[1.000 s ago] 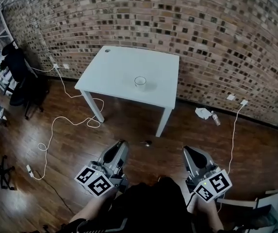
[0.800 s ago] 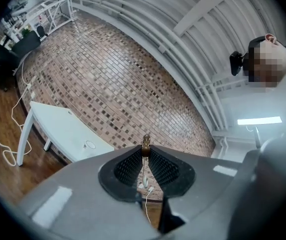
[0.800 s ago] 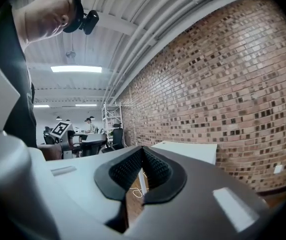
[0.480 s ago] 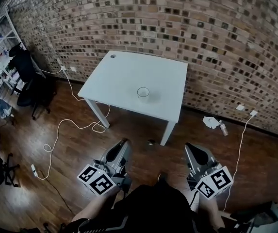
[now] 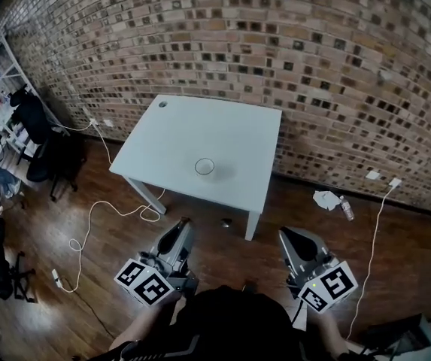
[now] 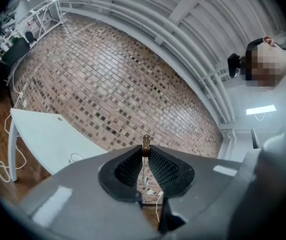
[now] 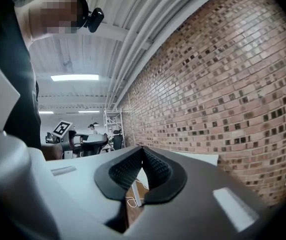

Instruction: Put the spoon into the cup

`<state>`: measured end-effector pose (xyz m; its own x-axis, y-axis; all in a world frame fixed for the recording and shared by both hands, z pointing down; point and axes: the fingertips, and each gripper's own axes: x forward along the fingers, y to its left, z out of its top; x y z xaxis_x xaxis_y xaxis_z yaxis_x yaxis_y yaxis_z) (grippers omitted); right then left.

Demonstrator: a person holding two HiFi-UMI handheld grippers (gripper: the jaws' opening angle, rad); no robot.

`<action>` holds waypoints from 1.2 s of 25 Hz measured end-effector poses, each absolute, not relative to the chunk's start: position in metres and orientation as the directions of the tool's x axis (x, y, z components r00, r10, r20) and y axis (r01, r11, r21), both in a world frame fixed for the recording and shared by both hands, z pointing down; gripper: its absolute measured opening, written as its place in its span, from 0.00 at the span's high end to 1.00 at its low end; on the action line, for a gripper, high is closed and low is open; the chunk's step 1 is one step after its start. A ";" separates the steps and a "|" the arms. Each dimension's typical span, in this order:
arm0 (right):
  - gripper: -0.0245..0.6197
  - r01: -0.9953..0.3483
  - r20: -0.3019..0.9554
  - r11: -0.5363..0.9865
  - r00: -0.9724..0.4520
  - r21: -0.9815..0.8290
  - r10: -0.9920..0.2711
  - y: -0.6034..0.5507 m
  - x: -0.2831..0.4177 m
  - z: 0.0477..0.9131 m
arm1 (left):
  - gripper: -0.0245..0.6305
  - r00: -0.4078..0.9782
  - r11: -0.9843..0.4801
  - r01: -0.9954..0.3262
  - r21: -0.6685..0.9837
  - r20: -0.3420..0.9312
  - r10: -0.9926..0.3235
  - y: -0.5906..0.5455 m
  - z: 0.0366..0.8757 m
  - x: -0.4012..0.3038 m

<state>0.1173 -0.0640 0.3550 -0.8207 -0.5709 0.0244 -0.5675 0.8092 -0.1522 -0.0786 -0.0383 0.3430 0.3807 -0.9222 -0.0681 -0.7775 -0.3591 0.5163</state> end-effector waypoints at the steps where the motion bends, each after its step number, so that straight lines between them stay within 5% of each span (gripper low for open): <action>1: 0.95 -0.566 0.026 0.810 -0.821 -0.153 -0.570 -0.071 0.122 0.355 | 0.91 0.378 -0.355 -0.779 0.517 -0.064 -0.923 -0.046 0.343 -0.076; 30: 0.95 -0.707 0.121 0.688 -0.707 -0.166 -0.697 -0.248 -0.011 0.369 | 0.91 0.505 -0.427 -0.676 0.601 -0.044 -0.862 -0.240 0.376 -0.216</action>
